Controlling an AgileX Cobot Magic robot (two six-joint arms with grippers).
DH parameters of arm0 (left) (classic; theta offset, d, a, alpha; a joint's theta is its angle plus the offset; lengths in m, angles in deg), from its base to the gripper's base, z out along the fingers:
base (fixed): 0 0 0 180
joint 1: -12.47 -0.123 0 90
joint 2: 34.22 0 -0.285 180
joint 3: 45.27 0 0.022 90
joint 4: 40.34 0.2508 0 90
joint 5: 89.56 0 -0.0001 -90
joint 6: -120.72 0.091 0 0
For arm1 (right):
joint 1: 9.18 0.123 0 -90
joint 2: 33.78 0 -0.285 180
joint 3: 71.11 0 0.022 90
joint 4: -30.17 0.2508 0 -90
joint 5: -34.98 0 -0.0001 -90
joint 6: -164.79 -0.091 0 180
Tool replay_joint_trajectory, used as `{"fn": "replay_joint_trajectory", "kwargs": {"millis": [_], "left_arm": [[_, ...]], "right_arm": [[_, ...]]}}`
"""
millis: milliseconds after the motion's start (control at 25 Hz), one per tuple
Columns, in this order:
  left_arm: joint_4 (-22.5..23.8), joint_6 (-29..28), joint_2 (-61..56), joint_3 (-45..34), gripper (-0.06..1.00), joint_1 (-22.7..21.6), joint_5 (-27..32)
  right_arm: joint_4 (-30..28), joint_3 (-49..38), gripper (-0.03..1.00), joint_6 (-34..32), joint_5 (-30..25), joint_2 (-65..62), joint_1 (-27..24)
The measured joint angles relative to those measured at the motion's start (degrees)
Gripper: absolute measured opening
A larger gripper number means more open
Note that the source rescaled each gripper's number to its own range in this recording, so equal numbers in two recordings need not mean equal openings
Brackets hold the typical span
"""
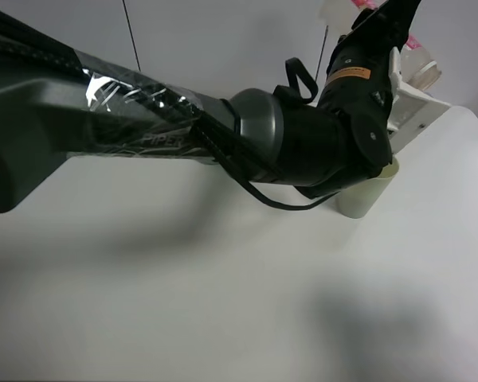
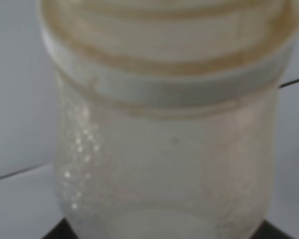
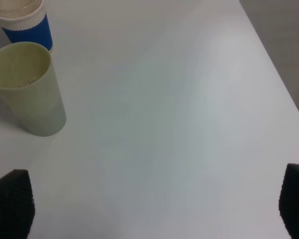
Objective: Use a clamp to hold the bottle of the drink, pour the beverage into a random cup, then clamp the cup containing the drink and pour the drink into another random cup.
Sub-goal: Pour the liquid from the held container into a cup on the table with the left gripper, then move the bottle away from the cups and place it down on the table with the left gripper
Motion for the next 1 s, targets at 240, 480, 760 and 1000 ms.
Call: {"fn": "replay_joint_trajectory", "kwargs": {"millis": [240, 480, 760, 1000], "left_arm": [[-6.84, -9.79, -2.07, 0.00, 0.06, -0.60, 1.14], [-9.94, -16.33, -4.18, -0.82, 0.06, -2.55, 1.79], [-9.37, -38.03, -11.98, -8.95, 0.06, -5.13, 13.58], [-0.74, -61.77, -19.46, -19.59, 0.06, -9.08, 20.08]], "right_arm": [[0.00, 0.00, 0.95, 0.00, 0.00, 0.00, 0.00], [0.00, 0.00, 0.95, 0.00, 0.00, 0.00, 0.00], [0.00, 0.00, 0.95, 0.00, 0.00, 0.00, 0.00], [0.00, 0.00, 0.95, 0.00, 0.00, 0.00, 0.00]]}}
